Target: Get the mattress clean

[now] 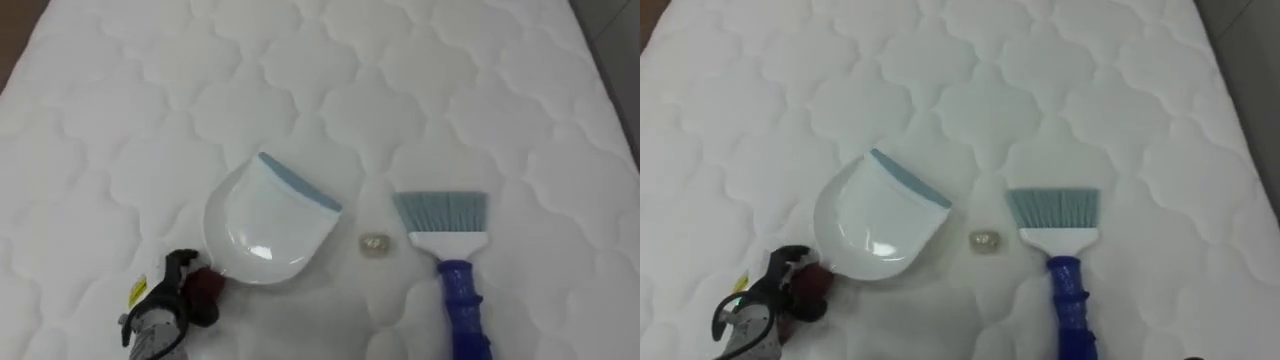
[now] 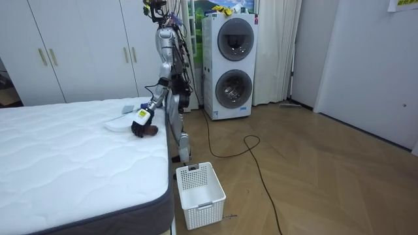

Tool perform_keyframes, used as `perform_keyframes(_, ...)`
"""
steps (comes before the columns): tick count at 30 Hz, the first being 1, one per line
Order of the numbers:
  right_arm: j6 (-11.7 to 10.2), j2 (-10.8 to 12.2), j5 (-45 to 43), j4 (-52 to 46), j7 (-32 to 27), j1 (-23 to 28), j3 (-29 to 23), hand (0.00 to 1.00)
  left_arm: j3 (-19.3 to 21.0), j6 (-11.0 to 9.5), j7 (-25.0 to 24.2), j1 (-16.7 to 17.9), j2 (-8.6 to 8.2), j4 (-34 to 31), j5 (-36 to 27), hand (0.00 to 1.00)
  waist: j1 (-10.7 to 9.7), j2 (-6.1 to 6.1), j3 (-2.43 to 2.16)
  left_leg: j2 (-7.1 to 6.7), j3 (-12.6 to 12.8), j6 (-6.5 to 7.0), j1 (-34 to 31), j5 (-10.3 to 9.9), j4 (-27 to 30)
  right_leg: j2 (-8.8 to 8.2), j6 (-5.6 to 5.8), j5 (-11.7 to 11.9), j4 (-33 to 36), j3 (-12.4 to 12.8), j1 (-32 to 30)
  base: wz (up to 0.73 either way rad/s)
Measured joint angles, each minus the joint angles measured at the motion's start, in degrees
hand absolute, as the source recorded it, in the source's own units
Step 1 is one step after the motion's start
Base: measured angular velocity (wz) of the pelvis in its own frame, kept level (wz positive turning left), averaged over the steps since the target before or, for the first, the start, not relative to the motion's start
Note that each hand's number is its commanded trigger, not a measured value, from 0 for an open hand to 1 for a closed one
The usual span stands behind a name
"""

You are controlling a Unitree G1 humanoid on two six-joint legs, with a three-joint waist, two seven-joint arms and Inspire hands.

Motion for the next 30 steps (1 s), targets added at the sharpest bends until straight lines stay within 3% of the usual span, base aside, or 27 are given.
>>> perform_keyframes(7, 0.64, 0.78, 1.27, -0.11, 0.00, -0.63, 0.71, 0.00, -0.19, 1.80, 0.26, 0.43, 0.60, 0.32, 0.03, 1.00, -1.03, -1.08, -0.45, -0.13, 0.31, 0.06, -0.77, 0.31, -0.78, -0.05, -0.63, 0.21, 0.46, 0.37, -1.69, -0.02)
perform_keyframes(10, 1.09, 0.98, 1.32, -0.77, -0.18, -1.07, 1.10, 0.00, -0.13, 2.73, -0.02, 0.32, 0.64, 0.84, -0.11, 1.00, -1.27, -1.41, -0.43, -0.16, 1.17, 0.21, -1.69, 0.22, -0.92, -0.08, -0.55, 0.17, 0.44, 0.98, -2.89, -0.11)
perform_keyframes(21, 1.92, 1.23, 1.40, -0.69, -0.52, -1.75, 1.95, 0.00, -0.30, 2.59, 0.09, -0.30, 1.12, 0.86, -2.18, 1.00, -1.34, -2.76, 0.02, -0.29, 1.71, 0.26, -2.41, 0.20, -0.70, -0.59, -0.37, -0.58, 1.99, 2.02, -4.33, -0.01)
perform_keyframes(30, 1.83, 1.08, 4.54, -1.20, -0.63, -1.29, 1.82, 0.00, -1.34, 2.48, 1.98, -0.76, 1.26, 0.49, -2.17, 1.00, -1.35, -2.48, -0.11, -0.21, 1.16, 0.25, -3.14, 0.14, 0.08, -0.70, -0.56, -0.45, 1.83, 0.53, -4.29, 0.04)
